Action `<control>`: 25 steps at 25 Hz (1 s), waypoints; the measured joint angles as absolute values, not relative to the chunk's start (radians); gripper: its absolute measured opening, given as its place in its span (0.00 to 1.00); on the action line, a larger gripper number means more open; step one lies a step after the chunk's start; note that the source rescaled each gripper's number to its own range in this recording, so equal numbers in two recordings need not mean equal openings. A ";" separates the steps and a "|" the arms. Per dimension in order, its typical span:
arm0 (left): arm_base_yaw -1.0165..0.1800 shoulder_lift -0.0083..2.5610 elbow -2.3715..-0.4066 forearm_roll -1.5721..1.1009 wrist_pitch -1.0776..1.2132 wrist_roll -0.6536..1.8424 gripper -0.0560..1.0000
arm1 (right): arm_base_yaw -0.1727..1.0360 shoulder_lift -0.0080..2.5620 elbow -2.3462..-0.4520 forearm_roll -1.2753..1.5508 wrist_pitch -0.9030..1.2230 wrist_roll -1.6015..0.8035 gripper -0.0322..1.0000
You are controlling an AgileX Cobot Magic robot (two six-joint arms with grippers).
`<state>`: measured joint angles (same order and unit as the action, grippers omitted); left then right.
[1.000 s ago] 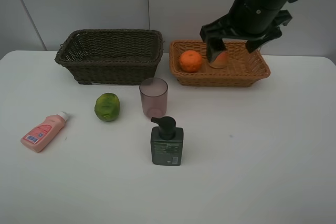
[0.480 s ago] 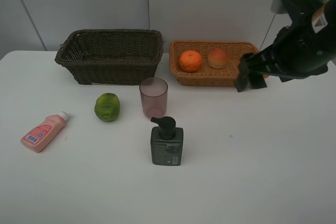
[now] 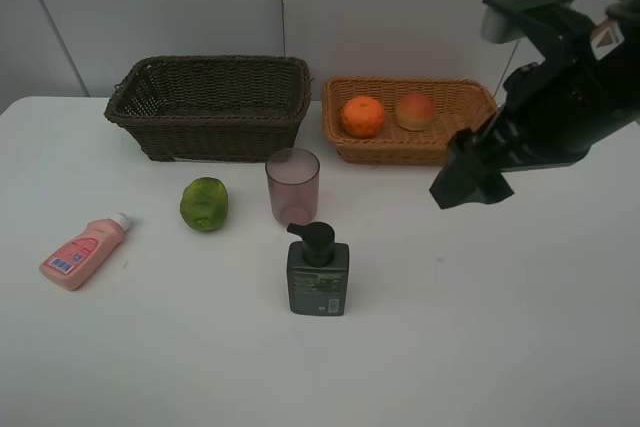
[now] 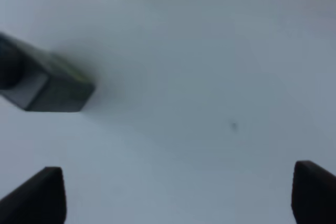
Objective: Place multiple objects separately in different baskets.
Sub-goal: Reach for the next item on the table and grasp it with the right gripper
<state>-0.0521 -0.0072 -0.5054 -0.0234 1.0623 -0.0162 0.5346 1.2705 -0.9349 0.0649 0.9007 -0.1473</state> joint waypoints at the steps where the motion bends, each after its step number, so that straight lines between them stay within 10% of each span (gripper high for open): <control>1: -0.052 -0.007 -0.505 -0.023 1.062 -0.016 0.98 | 0.541 1.272 -0.943 0.108 0.902 -0.205 0.92; 25: -0.052 -0.007 -0.505 -0.023 1.061 -0.016 0.98 | 0.941 1.759 -1.288 -0.011 0.995 -0.483 0.92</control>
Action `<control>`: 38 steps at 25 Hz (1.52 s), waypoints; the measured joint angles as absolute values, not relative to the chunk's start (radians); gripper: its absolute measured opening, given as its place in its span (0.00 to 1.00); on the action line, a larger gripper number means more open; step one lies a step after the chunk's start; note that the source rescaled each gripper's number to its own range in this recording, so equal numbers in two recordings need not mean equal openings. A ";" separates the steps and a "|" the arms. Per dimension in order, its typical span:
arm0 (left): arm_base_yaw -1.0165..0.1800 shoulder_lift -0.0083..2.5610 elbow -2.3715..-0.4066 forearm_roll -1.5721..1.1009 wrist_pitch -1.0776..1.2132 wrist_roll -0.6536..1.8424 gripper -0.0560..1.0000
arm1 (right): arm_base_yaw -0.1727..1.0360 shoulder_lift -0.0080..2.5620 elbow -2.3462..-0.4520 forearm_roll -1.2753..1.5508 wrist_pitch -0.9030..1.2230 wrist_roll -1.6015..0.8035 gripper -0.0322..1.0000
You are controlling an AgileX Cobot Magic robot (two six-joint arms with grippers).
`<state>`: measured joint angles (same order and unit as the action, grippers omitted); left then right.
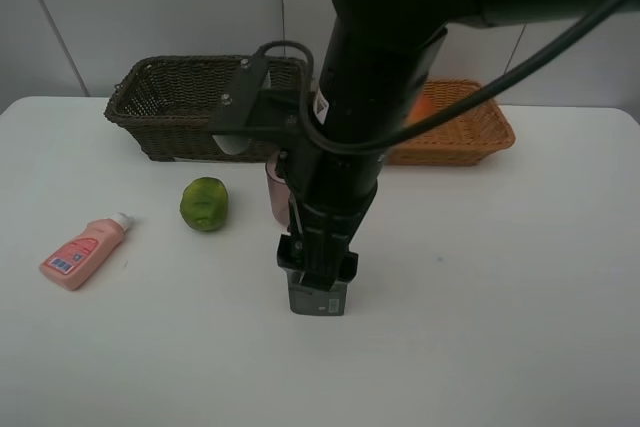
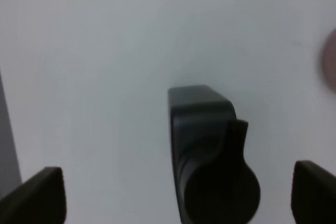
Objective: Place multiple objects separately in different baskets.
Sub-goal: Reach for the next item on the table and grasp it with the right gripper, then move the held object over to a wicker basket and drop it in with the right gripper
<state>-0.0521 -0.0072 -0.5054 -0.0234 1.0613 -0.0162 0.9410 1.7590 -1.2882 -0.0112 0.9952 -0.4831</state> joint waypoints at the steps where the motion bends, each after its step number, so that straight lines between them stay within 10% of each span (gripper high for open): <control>1: -0.052 -0.007 -0.505 -0.023 1.061 -0.016 0.98 | 0.941 1.772 -1.288 -0.011 0.988 -0.483 0.92; 14: -0.052 -0.007 -0.505 -0.023 1.061 -0.016 0.98 | 0.941 1.878 -1.288 -0.063 0.914 -0.484 0.85; 18: -0.052 -0.007 -0.505 -0.023 1.061 -0.016 0.98 | 0.941 1.890 -1.288 -0.070 0.909 -0.484 0.51; 21: -0.052 -0.007 -0.505 -0.023 1.061 -0.016 0.98 | 0.941 1.890 -1.288 -0.077 0.905 -0.484 0.03; 38: -0.052 -0.007 -0.505 -0.023 1.061 -0.016 0.98 | 0.941 1.890 -1.288 -0.079 0.906 -0.483 0.05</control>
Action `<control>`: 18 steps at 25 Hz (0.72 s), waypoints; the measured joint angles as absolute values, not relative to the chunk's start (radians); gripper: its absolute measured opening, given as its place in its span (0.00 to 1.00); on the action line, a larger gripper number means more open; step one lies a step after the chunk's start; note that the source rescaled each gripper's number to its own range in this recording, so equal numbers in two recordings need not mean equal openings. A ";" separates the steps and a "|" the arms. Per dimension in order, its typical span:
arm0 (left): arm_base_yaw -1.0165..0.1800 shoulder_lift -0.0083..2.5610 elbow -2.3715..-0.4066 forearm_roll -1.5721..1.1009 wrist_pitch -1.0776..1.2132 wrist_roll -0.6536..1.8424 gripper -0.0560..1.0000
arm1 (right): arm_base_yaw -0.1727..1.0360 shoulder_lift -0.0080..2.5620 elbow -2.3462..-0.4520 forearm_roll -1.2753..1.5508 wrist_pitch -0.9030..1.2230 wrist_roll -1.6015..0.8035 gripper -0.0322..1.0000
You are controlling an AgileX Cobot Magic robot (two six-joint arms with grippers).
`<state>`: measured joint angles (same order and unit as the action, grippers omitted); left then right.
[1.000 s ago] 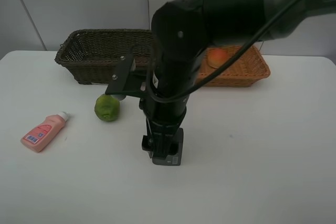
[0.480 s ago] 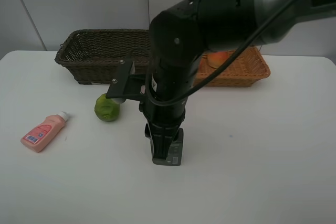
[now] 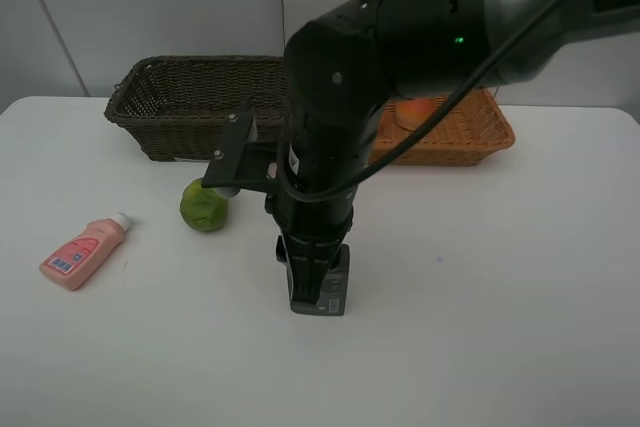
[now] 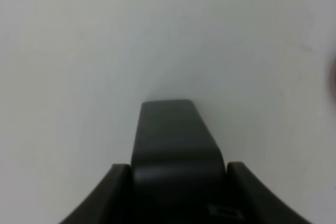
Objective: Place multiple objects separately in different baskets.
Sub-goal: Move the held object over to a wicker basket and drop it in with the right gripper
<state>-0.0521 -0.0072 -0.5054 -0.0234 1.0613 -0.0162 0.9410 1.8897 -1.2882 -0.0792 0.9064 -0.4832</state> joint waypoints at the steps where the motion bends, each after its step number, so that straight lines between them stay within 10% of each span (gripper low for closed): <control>1: -0.052 -0.007 -0.505 -0.023 1.061 -0.016 0.98 | 0.941 1.890 -1.288 -0.079 0.906 -0.483 0.05; 18: -0.052 -0.007 -0.505 -0.023 1.061 -0.016 0.98 | 0.941 1.835 -1.518 -0.160 1.101 -0.223 0.05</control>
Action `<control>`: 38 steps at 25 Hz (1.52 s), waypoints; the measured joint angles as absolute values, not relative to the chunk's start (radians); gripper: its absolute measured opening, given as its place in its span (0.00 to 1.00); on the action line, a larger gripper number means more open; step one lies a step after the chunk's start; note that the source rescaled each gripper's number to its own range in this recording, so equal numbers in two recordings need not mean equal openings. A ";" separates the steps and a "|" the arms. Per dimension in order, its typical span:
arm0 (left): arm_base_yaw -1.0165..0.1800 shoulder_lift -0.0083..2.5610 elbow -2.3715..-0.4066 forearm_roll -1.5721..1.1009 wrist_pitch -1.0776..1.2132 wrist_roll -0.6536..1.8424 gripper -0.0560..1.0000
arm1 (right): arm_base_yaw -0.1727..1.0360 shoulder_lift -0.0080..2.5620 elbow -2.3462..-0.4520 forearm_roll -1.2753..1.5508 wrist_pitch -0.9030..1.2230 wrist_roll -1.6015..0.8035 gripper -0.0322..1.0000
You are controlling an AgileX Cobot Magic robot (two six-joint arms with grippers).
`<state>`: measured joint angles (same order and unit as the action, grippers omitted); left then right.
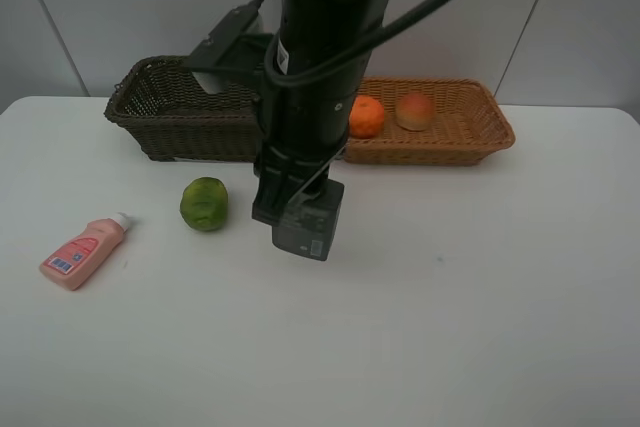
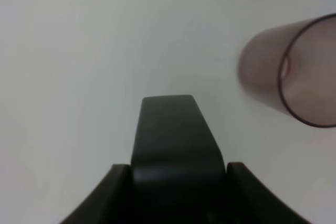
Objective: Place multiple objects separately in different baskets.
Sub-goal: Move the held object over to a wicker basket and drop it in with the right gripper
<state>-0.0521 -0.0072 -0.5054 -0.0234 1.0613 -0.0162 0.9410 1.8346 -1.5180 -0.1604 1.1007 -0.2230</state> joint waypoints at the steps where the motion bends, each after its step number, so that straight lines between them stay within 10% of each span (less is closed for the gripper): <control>1: -0.052 -0.007 -0.505 -0.023 1.061 -0.016 0.98 | 0.941 1.835 -1.550 -0.174 1.123 -0.176 0.05; 18: -0.052 -0.007 -0.505 -0.023 1.061 -0.016 0.98 | 0.806 1.899 -1.917 -0.191 1.101 -0.044 0.05; 38: -0.052 -0.007 -0.505 -0.023 1.061 -0.016 0.98 | 0.691 2.227 -1.951 -0.156 0.328 0.035 0.05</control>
